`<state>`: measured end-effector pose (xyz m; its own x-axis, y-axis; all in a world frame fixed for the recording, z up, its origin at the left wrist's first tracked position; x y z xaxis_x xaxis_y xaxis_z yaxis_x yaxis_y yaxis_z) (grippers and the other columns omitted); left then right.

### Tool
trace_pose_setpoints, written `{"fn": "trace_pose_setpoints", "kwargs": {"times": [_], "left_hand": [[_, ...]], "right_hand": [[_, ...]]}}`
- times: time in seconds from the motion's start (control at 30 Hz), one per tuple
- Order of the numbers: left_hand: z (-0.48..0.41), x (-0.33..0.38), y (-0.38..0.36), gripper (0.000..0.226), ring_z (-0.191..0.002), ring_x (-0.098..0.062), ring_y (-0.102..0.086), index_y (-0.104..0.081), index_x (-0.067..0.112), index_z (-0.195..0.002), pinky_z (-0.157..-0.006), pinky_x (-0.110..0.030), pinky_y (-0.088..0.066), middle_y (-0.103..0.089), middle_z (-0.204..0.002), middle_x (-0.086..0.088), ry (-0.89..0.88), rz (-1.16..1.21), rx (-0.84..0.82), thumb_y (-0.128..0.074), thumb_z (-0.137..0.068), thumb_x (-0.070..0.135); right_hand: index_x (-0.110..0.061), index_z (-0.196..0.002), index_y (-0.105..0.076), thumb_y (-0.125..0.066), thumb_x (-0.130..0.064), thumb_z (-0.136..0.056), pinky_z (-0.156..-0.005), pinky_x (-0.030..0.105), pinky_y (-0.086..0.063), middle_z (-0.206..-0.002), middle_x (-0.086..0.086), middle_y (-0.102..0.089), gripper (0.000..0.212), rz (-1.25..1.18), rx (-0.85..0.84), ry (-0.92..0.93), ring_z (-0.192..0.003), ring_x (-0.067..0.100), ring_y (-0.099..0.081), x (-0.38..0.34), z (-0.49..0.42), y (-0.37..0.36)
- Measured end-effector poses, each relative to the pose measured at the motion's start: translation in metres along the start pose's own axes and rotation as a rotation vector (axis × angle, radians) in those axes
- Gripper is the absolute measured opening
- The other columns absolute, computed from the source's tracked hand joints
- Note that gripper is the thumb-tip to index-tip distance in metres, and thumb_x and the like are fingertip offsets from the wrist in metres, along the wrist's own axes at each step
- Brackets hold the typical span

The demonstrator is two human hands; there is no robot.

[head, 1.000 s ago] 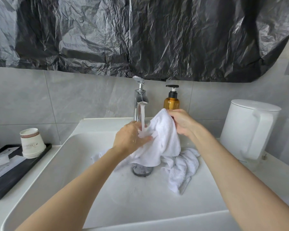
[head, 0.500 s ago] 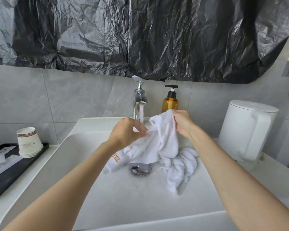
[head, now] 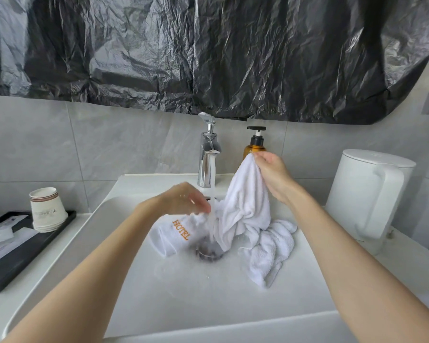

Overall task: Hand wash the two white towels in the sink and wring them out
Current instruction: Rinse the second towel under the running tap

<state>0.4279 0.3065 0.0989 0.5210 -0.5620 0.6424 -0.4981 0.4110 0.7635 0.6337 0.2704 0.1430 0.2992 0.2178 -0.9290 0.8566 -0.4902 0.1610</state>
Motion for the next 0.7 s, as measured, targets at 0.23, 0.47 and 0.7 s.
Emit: {"fn": "trace_pose_setpoints", "kwargs": {"times": [0.23, 0.47, 0.7], "left_hand": [[-0.001, 0.024, -0.021, 0.028, -0.107, 0.011, -0.051, -0.055, 0.023, -0.128, -0.085, -0.003, -0.040, -0.055, -0.119, 0.024, -0.208, 0.202, -0.020, -0.053, -0.100, 0.021], [0.004, 0.003, 0.012, 0.016, -0.059, -0.003, -0.039, -0.047, 0.019, -0.086, -0.051, -0.012, -0.031, -0.043, -0.075, 0.002, -0.099, 0.333, 0.087, -0.056, -0.098, 0.023], [0.021, 0.007, 0.083, 0.019, -0.062, -0.009, -0.044, -0.047, 0.021, -0.084, -0.053, -0.024, -0.036, -0.049, -0.074, 0.001, -0.175, 0.537, 0.601, -0.062, -0.094, 0.017]], "right_hand": [[-0.008, -0.093, -0.060, -0.046, -0.009, -0.101, -0.072, 0.018, -0.051, -0.085, 0.003, -0.063, 0.017, -0.328, -0.262, -0.021, -0.078, 0.009, -0.060, -0.023, 0.019, -0.028], [-0.015, -0.093, -0.057, -0.043, -0.017, -0.103, -0.070, 0.019, -0.043, -0.086, 0.003, -0.056, 0.018, -0.096, -0.152, 0.023, -0.079, 0.013, -0.052, -0.025, 0.017, -0.017], [-0.018, -0.070, -0.049, -0.057, -0.043, -0.094, -0.060, 0.024, -0.029, -0.072, -0.005, -0.046, 0.036, 0.486, -0.317, 0.246, -0.065, 0.007, -0.042, -0.022, 0.030, -0.054]]}}
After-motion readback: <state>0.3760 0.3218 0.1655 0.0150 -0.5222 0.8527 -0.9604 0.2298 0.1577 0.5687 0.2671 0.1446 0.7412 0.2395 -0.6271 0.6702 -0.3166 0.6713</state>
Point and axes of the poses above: each hand's wrist, its own z-axis away from the middle knuckle, its own y-axis out of the back of the hand, x = y × z, the point moved 8 cm from there along -z, towards the middle knuckle
